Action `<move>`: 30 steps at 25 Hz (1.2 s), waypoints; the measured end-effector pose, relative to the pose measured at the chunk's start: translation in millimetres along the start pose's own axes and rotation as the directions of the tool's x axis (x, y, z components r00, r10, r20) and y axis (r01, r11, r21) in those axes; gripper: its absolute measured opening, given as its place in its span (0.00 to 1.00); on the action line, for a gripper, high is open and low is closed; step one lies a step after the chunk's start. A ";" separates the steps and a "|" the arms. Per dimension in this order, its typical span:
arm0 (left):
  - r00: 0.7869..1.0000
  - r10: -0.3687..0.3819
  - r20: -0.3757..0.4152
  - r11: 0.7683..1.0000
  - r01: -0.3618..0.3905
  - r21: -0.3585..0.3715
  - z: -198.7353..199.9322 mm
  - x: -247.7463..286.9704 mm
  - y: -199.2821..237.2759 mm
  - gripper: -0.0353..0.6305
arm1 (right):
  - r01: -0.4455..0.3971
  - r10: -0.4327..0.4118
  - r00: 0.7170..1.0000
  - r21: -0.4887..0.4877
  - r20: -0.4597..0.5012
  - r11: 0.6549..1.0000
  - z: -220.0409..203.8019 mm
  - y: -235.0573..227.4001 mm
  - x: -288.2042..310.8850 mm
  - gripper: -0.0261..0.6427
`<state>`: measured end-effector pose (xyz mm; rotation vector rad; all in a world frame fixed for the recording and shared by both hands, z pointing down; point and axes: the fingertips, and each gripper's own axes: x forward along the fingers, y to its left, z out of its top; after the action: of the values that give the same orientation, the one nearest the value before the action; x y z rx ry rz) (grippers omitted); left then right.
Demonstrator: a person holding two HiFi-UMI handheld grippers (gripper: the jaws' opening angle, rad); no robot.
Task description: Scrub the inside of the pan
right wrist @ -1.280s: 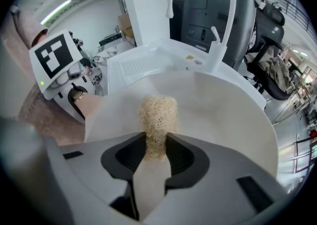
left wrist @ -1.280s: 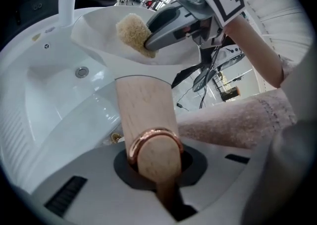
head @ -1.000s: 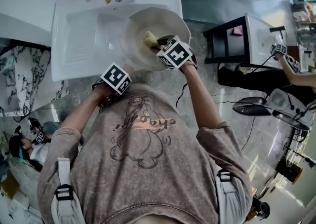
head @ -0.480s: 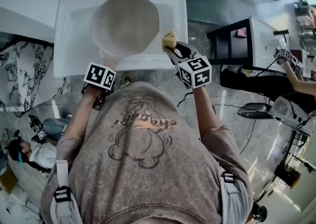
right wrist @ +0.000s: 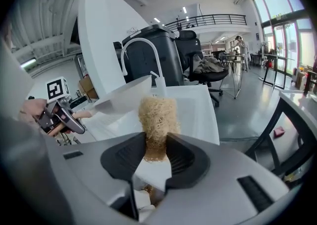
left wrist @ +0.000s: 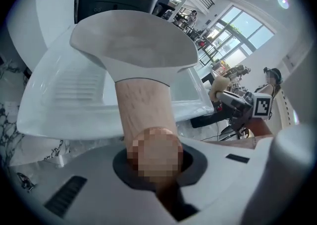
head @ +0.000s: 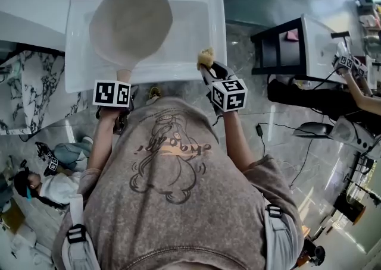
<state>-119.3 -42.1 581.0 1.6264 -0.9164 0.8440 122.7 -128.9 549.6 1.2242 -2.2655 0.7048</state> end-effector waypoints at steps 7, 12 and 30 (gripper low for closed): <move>1.000 0.012 0.021 1.000 -0.012 -0.002 7.6 -1.0 -0.6 0.11 | 0.001 -0.001 1.000 0.017 0.010 1.000 -1.3 3.5 3.9 0.25; 1.000 0.006 0.026 1.000 -0.005 -0.011 7.2 -0.9 3.6 0.11 | -0.022 0.022 1.000 0.027 0.009 0.999 -0.3 15.1 9.8 0.25; 0.999 -0.001 0.035 0.998 0.003 -0.067 -0.2 -0.2 5.2 0.11 | -0.030 0.029 1.000 0.025 0.010 0.999 -3.5 18.1 10.7 0.25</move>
<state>-124.0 -42.7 583.2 1.5880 -0.9578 0.7770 102.6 -124.8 554.9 1.2104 -2.2934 0.7423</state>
